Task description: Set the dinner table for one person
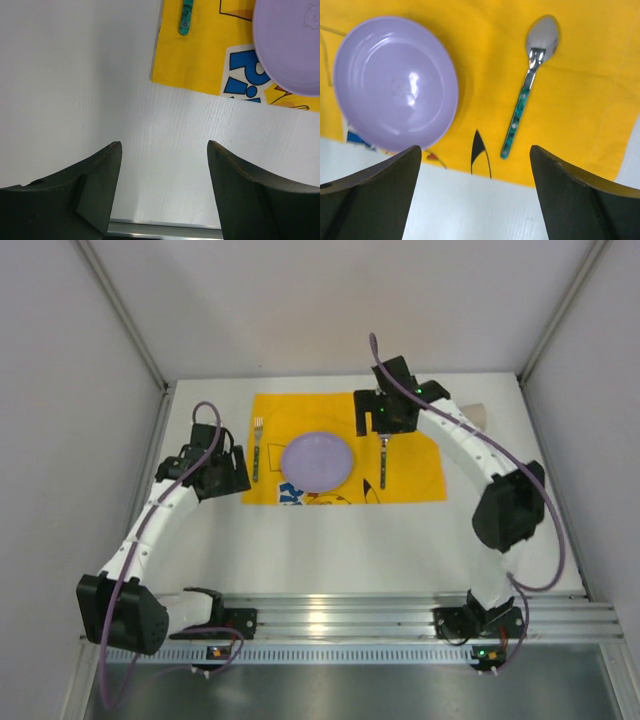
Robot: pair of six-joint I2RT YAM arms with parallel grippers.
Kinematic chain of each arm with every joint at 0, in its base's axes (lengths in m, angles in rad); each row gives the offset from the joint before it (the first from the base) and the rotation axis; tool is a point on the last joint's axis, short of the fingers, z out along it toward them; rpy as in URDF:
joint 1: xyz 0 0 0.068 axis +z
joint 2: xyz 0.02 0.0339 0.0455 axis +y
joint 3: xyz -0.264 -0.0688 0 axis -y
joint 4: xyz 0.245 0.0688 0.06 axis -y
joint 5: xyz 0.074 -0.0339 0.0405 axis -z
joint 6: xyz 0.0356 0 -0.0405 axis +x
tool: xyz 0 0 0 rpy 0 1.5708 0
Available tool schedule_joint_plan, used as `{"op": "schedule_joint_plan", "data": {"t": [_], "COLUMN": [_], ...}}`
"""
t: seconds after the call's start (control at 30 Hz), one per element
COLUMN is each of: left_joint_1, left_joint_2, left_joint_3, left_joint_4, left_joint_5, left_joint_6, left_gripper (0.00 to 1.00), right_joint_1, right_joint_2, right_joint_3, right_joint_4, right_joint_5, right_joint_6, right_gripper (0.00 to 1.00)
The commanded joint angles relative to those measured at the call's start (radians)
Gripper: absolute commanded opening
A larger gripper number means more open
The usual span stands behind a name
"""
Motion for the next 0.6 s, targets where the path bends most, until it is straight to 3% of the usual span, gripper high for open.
{"op": "schedule_joint_plan", "data": {"t": [0.0, 0.1, 0.27, 0.33, 0.5, 0.57], "left_joint_1": [-0.003, -0.003, -0.013, -0.021, -0.024, -0.024], "left_joint_2": [-0.035, -0.043, -0.083, -0.101, -0.165, -0.178], "left_joint_3": [0.052, 0.068, 0.042, 0.008, -0.093, -0.111], "left_joint_4": [-0.014, -0.028, -0.033, -0.031, -0.031, -0.025], "left_joint_5": [-0.005, 0.011, 0.068, 0.073, 0.05, 0.065], "left_joint_6": [-0.026, -0.043, -0.08, -0.091, -0.098, -0.105], "left_gripper": [0.74, 0.74, 0.74, 0.75, 0.75, 0.75], "right_joint_1": [0.044, -0.023, -0.477, -0.642, -0.837, -0.876], "right_joint_2": [-0.281, -0.426, -0.448, -0.416, -0.24, -0.198], "right_joint_3": [-0.154, -0.314, -0.432, -0.414, -0.275, -0.242], "right_joint_4": [0.102, 0.126, 0.126, 0.14, 0.119, 0.186], "right_joint_5": [0.027, 0.131, -0.155, -0.218, -0.275, -0.376], "right_joint_6": [-0.006, 0.035, 0.143, 0.143, 0.167, 0.201], "right_gripper": [0.91, 1.0, 1.0, 1.0, 1.0, 1.0]}}
